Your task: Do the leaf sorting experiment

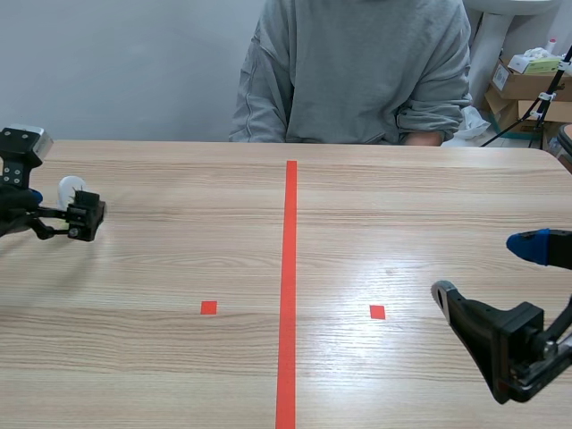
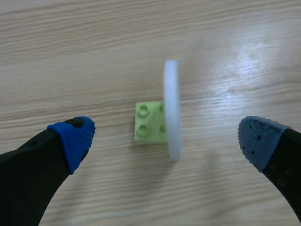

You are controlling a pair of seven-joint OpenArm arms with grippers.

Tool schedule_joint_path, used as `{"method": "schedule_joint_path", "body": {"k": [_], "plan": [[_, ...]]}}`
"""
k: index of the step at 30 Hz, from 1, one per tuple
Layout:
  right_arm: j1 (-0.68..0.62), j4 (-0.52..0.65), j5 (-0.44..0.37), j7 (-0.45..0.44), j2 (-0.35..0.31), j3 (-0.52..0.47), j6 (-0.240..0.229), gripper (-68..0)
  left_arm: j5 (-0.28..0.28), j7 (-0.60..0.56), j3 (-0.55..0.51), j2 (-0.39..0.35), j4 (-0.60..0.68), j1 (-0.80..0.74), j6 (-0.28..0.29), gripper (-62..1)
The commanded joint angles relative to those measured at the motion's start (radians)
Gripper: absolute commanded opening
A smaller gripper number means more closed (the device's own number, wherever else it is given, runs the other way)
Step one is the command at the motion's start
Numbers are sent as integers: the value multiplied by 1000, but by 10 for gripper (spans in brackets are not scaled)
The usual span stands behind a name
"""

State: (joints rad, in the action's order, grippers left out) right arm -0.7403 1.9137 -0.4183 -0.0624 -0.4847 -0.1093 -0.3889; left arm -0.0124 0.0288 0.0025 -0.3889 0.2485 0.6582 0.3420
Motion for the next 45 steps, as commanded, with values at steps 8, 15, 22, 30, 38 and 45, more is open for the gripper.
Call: {"method": "schedule_joint_path", "body": {"k": [8,15,22,30,38,45], "plan": [[11,13,-8,-15,-2,-7,-1,-111,-175,198,-5,-158,312,-184,149,14],[12,13,-8,-15,-3,-7,0,-111,-343,223,-59,-246,663,-550,169,-4],[11,13,-8,-15,-3,-7,0,-111,-405,242,-210,-200,1075,-977,213,-99],[11,13,-8,-15,-3,-7,0,-111,-423,238,-295,16,1506,-1353,264,-37],[11,13,-8,-14,-3,-7,0,-111,-455,237,-285,180,1685,-1429,301,-37],[12,13,-8,-15,-3,-7,0,-111,-467,230,-284,180,1692,-1405,300,-37]]}}
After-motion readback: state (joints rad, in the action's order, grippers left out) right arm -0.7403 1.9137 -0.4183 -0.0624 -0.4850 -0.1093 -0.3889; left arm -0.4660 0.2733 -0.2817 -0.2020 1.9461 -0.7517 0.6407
